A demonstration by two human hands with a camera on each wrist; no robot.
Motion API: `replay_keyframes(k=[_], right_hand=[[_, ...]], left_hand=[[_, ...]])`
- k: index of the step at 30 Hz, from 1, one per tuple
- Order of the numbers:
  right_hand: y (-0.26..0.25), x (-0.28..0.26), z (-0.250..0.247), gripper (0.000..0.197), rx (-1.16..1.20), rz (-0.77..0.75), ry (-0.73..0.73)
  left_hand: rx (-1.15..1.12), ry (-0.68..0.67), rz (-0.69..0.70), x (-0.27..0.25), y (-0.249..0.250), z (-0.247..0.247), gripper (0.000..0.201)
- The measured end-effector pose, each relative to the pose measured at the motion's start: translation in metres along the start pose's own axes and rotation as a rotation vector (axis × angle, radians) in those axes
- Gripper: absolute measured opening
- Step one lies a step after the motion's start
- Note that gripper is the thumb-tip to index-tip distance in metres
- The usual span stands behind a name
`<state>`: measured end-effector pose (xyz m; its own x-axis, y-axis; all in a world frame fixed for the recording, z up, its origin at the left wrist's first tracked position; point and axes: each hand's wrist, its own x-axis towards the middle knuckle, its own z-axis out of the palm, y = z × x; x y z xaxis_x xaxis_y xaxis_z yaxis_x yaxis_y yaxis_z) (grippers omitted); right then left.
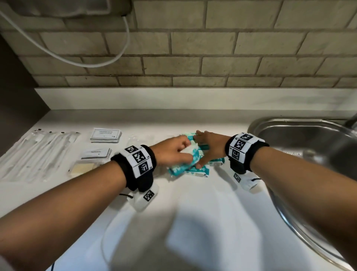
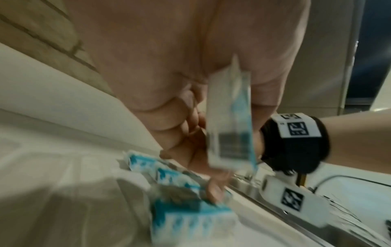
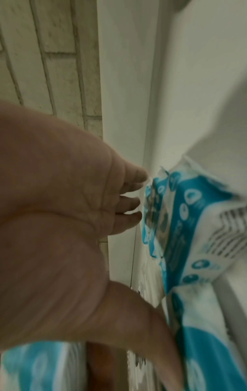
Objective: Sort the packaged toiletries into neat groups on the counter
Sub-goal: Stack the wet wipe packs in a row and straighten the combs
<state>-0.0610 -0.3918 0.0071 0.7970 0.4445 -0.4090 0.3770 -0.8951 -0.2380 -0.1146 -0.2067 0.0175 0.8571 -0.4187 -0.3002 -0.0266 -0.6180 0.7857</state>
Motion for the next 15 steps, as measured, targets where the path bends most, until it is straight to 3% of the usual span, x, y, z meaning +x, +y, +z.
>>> replay_keyframes(k=[3,5,9,15], right_hand=[[0.011,-0.009,0.0,0.079,0.014,0.021,0.08],[0.018,-0.013,-0.001,0.069,0.018,0.042,0.113],[0.021,-0.019,0.001,0.063,-0.007,0.056,0.123],[0.01,-0.021,0.012,0.063,0.001,0.045,0.13]], left_hand=[[0.041,-0.177,0.001,-0.004,-0.008,0.026,0.016],[0.167,-0.221,0.024,-0.009,-0.009,0.041,0.018],[0.489,-0.163,0.129,-0.008,-0.006,0.048,0.036],[0.561,0.049,0.214,-0.007,-0.009,0.041,0.055]])
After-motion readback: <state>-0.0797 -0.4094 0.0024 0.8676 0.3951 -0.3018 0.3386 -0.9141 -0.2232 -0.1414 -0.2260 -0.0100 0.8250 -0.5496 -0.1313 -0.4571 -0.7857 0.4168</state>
